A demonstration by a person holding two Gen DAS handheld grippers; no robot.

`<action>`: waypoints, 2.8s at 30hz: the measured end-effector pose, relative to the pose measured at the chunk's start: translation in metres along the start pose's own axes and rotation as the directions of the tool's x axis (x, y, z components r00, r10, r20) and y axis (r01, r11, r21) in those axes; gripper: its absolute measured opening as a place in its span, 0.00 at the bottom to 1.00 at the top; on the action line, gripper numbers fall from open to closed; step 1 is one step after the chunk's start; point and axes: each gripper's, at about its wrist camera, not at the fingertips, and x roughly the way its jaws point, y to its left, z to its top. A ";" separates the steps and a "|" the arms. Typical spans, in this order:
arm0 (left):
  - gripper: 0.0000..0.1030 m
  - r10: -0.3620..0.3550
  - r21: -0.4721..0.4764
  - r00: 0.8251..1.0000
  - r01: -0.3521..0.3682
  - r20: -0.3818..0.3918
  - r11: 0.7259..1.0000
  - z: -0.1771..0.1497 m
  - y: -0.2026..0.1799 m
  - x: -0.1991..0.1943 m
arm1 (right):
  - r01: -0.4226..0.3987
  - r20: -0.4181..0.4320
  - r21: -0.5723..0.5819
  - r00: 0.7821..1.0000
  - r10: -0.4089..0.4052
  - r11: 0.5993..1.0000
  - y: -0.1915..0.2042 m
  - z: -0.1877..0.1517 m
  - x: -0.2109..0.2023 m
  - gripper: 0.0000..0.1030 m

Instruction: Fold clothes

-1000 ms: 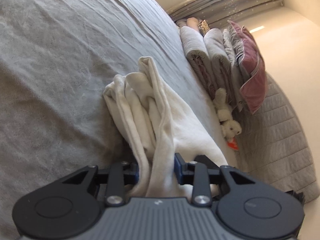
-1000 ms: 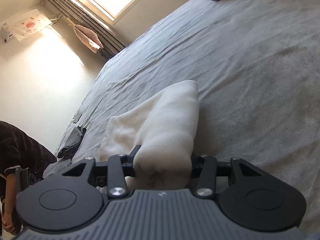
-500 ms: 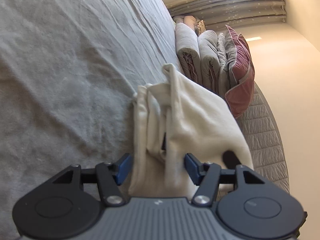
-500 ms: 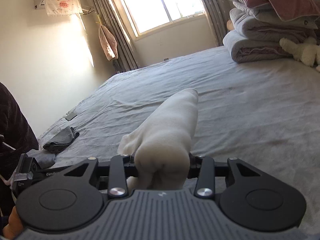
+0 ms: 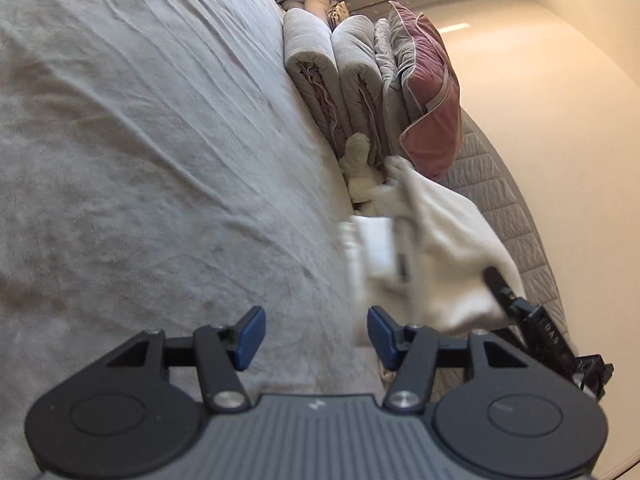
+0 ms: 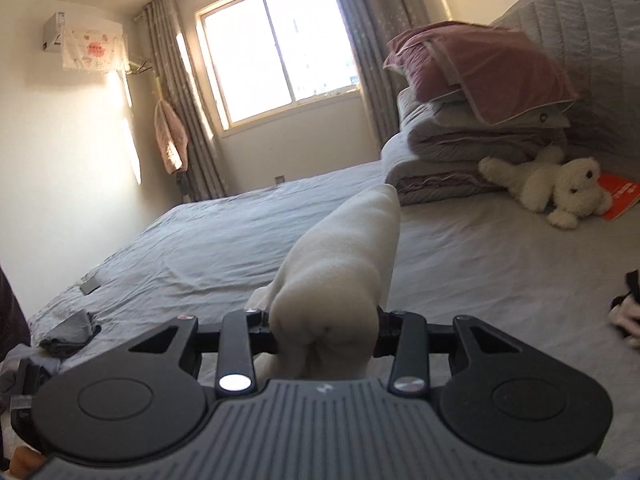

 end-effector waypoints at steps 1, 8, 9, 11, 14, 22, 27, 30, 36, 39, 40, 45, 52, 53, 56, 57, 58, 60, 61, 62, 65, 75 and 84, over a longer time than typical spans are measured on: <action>0.55 0.006 -0.002 1.000 -0.006 -0.003 1.000 0.000 0.001 0.001 | 0.019 0.020 0.018 1.000 -0.020 1.000 -0.019 0.010 -0.005 0.40; 0.55 0.025 0.016 1.000 -0.025 -0.001 1.000 0.000 0.002 0.001 | 0.100 0.113 0.225 0.985 -0.128 0.969 -0.181 0.057 -0.047 0.40; 0.55 0.029 0.020 1.000 -0.029 -0.001 0.999 0.000 0.002 0.001 | 0.099 0.112 0.257 0.985 -0.131 0.961 -0.205 0.057 -0.049 0.40; 0.55 0.039 0.026 0.999 -0.039 -0.004 0.999 0.000 0.002 0.005 | 0.095 0.097 0.322 0.986 -0.132 0.942 -0.252 0.051 -0.050 0.40; 0.55 0.047 0.030 0.999 -0.046 -0.008 0.998 0.000 0.003 0.005 | 0.122 0.051 0.326 0.988 -0.146 0.938 -0.282 0.045 -0.048 0.40; 0.55 0.056 0.037 0.998 -0.055 -0.011 0.998 0.000 0.003 0.006 | 0.199 -0.071 0.290 0.980 -0.187 0.936 -0.340 0.033 -0.045 0.40; 0.55 0.050 0.053 0.999 -0.049 -0.017 0.997 -0.001 0.000 0.006 | 0.257 -0.157 0.250 0.962 -0.223 0.934 -0.378 0.026 -0.042 0.40; 0.55 0.050 0.060 0.999 -0.049 -0.018 0.997 -0.001 -0.002 0.005 | 0.369 -0.209 0.195 0.921 -0.329 0.909 -0.385 0.019 -0.043 0.61; 0.55 0.047 0.086 0.999 -0.045 -0.020 0.995 -0.001 -0.008 0.001 | 0.509 -0.103 0.101 0.860 -0.500 0.855 -0.364 0.021 -0.070 0.80; 0.55 0.051 0.098 0.998 -0.048 -0.023 0.994 -0.002 -0.010 0.002 | 0.507 -0.059 0.026 0.861 -0.505 0.861 -0.340 0.024 -0.070 0.80; 0.55 0.052 0.103 0.998 -0.049 -0.024 0.994 -0.002 -0.011 0.003 | 0.490 -0.056 -0.005 0.870 -0.490 0.871 -0.329 0.024 -0.064 0.80; 0.55 0.054 0.130 0.998 -0.051 -0.020 0.990 -0.004 -0.017 0.002 | 0.399 -0.050 -0.159 0.910 -0.411 0.903 -0.276 0.025 -0.035 0.80; 0.56 0.070 0.138 0.998 -0.070 0.010 0.988 0.004 -0.016 -0.012 | 0.393 -0.144 -0.254 0.888 -0.436 0.884 -0.257 -0.011 -0.008 0.53; 0.56 0.071 0.142 0.997 -0.072 0.014 0.987 0.005 -0.017 -0.015 | 0.396 -0.151 -0.268 0.883 -0.444 0.878 -0.256 -0.016 -0.007 0.52; 0.56 0.071 0.150 0.997 -0.074 0.021 0.986 0.007 -0.018 -0.021 | 0.402 -0.171 -0.311 0.867 -0.467 0.861 -0.252 -0.033 -0.004 0.46; 0.56 0.071 0.152 0.997 -0.073 0.022 0.986 0.007 -0.018 -0.023 | 0.404 -0.177 -0.326 0.862 -0.475 0.855 -0.250 -0.038 -0.003 0.45; 0.56 0.071 0.155 0.997 -0.073 0.023 0.985 0.007 -0.019 -0.024 | 0.400 -0.187 -0.339 0.858 -0.478 0.852 -0.250 -0.041 -0.003 0.45; 0.56 0.072 0.165 0.997 -0.075 0.026 0.983 0.007 -0.021 -0.025 | 0.391 -0.207 -0.334 0.857 -0.471 0.858 -0.254 -0.042 -0.002 0.45; 0.56 0.074 0.169 0.997 -0.078 0.028 0.982 0.007 -0.022 -0.024 | 0.389 -0.216 -0.327 0.857 -0.468 0.862 -0.256 -0.042 -0.001 0.45; 0.56 0.077 0.174 0.997 -0.081 0.030 0.981 0.007 -0.024 -0.024 | 0.392 -0.221 -0.320 0.855 -0.470 0.863 -0.258 -0.044 0.001 0.45; 0.58 0.088 0.184 0.995 -0.094 0.038 0.978 0.007 -0.028 -0.025 | 0.439 -0.212 -0.335 0.827 -0.521 0.834 -0.245 -0.045 0.016 0.51; 0.68 0.372 0.347 0.915 -0.404 0.157 0.847 0.010 -0.045 -0.036 | 0.338 -0.117 -0.297 0.915 -0.386 0.893 -0.129 -0.021 0.010 0.85; 0.80 0.547 0.359 0.785 -0.619 0.290 0.699 0.020 -0.049 -0.060 | 0.118 -0.263 -0.244 0.947 -0.182 0.963 -0.006 -0.010 0.035 1.00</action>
